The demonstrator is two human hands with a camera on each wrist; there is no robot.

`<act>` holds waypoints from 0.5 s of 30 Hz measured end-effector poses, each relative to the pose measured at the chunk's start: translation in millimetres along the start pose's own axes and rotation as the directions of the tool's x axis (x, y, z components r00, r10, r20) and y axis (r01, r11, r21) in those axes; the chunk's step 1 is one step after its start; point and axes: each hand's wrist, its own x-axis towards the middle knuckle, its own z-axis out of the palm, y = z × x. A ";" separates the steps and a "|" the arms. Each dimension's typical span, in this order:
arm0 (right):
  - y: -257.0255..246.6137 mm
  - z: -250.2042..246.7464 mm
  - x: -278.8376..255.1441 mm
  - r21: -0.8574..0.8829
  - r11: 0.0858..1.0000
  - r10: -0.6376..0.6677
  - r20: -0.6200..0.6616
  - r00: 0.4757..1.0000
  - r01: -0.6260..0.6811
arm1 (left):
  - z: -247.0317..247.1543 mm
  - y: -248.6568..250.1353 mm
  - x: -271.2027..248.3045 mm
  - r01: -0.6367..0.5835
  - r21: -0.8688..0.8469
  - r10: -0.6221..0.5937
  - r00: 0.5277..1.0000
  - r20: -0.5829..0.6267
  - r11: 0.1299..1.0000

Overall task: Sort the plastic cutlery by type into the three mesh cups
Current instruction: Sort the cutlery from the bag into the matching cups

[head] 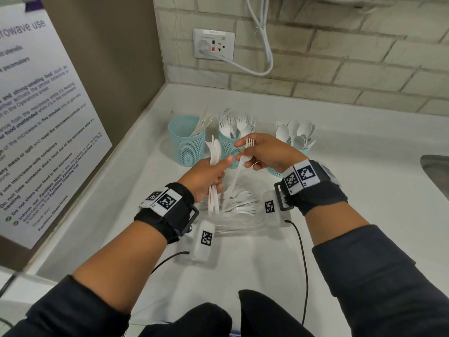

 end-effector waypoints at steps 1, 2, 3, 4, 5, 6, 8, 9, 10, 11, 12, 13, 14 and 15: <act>0.0 0.1 0.0 0.007 1.000 0.000 0.004 1.000 0.000 | 0.3 0.1 0.2 0.013 -0.015 -0.013 1.000 0.009 1.000; 0.0 0.4 0.1 0.013 1.000 -0.002 0.009 1.000 0.002 | 0.4 0.6 -0.1 0.038 -0.055 -0.037 0.999 0.026 0.998; 0.2 0.7 -0.1 0.016 1.000 -0.005 0.014 1.000 0.005 | 0.4 1.6 -0.5 0.075 -0.118 -0.069 0.996 0.054 0.990; 0.4 1.4 0.0 0.015 1.000 -0.008 0.017 1.000 0.008 | 0.2 3.3 -1.3 0.113 -0.186 -0.098 0.991 0.088 0.976; 0.9 2.1 0.2 0.012 1.000 -0.010 0.017 1.000 0.010 | -0.6 4.4 -1.8 0.140 -0.239 -0.116 0.987 0.113 0.961; 1.3 3.1 0.6 0.011 1.000 -0.010 0.016 1.000 0.010 | -1.4 5.0 -2.1 0.150 -0.269 -0.120 0.985 0.127 0.951; 2.7 5.1 1.4 0.017 1.000 -0.013 0.014 1.000 0.012 | -2.4 5.1 -2.6 0.142 -0.283 -0.107 0.985 0.135 0.948; 3.3 5.8 1.8 0.019 1.000 -0.016 0.012 1.000 0.015 | -2.2 4.8 -2.7 0.135 -0.280 -0.098 0.985 0.141 0.951; 3.7 6.4 2.0 0.024 0.999 -0.021 0.015 1.000 0.021 | -1.7 4.1 -2.9 0.124 -0.275 -0.087 0.986 0.144 0.953; 3.8 6.9 1.8 0.029 0.999 -0.029 0.022 0.999 0.028 | -1.0 3.2 -2.5 0.106 -0.267 -0.071 0.988 0.138 0.958; 3.6 7.5 1.3 0.038 0.999 -0.038 0.035 0.999 0.037 | -0.3 1.9 -2.2 0.081 -0.250 -0.051 0.991 0.124 0.965; 3.3 7.7 0.9 0.041 0.998 -0.048 0.047 0.998 0.046 | 1.0 0.6 -1.4 0.051 -0.220 -0.029 0.994 0.101 0.974; 3.1 8.3 0.9 0.043 0.998 -0.057 0.054 0.997 0.054 | 2.3 -0.9 -0.4 0.022 -0.180 -0.009 0.997 0.073 0.983; 2.9 8.9 1.2 0.038 0.998 -0.061 0.055 0.997 0.059 | 3.9 -2.3 0.3 -0.002 -0.134 0.007 0.999 0.041 0.991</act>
